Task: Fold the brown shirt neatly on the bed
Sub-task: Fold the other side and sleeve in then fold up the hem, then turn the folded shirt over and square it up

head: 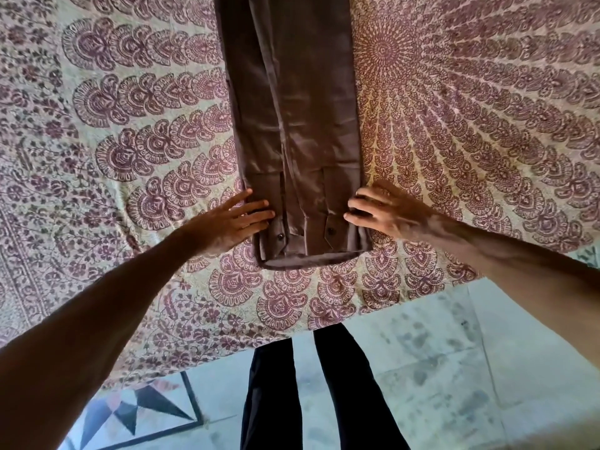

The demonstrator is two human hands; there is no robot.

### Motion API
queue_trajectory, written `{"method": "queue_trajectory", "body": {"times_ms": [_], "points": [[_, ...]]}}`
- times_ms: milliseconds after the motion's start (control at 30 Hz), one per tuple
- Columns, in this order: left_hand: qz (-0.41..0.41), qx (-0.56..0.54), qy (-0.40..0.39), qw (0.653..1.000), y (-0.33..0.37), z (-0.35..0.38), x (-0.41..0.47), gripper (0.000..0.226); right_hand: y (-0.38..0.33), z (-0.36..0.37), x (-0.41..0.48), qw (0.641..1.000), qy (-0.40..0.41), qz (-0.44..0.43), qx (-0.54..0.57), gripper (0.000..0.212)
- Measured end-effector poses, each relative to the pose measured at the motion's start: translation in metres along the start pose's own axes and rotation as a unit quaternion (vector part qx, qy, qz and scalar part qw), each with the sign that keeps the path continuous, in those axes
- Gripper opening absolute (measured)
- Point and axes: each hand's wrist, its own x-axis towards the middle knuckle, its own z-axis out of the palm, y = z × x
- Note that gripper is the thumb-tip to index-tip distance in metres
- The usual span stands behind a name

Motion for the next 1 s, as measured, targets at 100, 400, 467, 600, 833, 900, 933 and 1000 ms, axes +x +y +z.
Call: {"method": "queue_trajectory", "body": {"times_ms": [100, 400, 467, 600, 833, 900, 933, 1000], "points": [[0.018, -0.014, -0.008, 1.0, -0.004, 0.001, -0.002, 0.065, -0.001, 0.004, 0.002, 1.0, 0.018, -0.013, -0.003, 0.044], [-0.263, -0.312, 0.202, 0.89, 0.011, -0.044, 0.018, 0.033, -0.003, -0.03, 0.019, 0.892, 0.183, 0.305, 0.281, 0.039], [-0.383, -0.369, 0.3, 0.792, -0.006, -0.081, 0.032, 0.029, 0.019, -0.063, 0.044, 0.769, 0.277, 0.401, 0.413, 0.032], [-0.539, -0.44, 0.332, 0.636, -0.087, -0.097, 0.075, 0.022, 0.108, -0.081, 0.111, 0.67, 0.296, 0.498, 0.464, 0.025], [-0.663, -0.492, 0.244, 0.51, -0.175, -0.059, 0.115, 0.033, 0.185, -0.042, 0.171, 0.62, 0.099, 0.656, 0.419, 0.029], [-0.656, -0.488, 0.257, 0.515, -0.174, -0.061, 0.114, 0.027, 0.184, -0.045, 0.176, 0.624, 0.121, 0.661, 0.399, 0.034], [-0.652, -0.477, 0.264, 0.528, -0.172, -0.06, 0.114, 0.024, 0.183, -0.045, 0.177, 0.622, 0.139, 0.66, 0.398, 0.038], [-0.65, -0.449, 0.282, 0.545, -0.171, -0.056, 0.113, 0.024, 0.181, -0.046, 0.179, 0.628, 0.177, 0.651, 0.388, 0.043]]}}
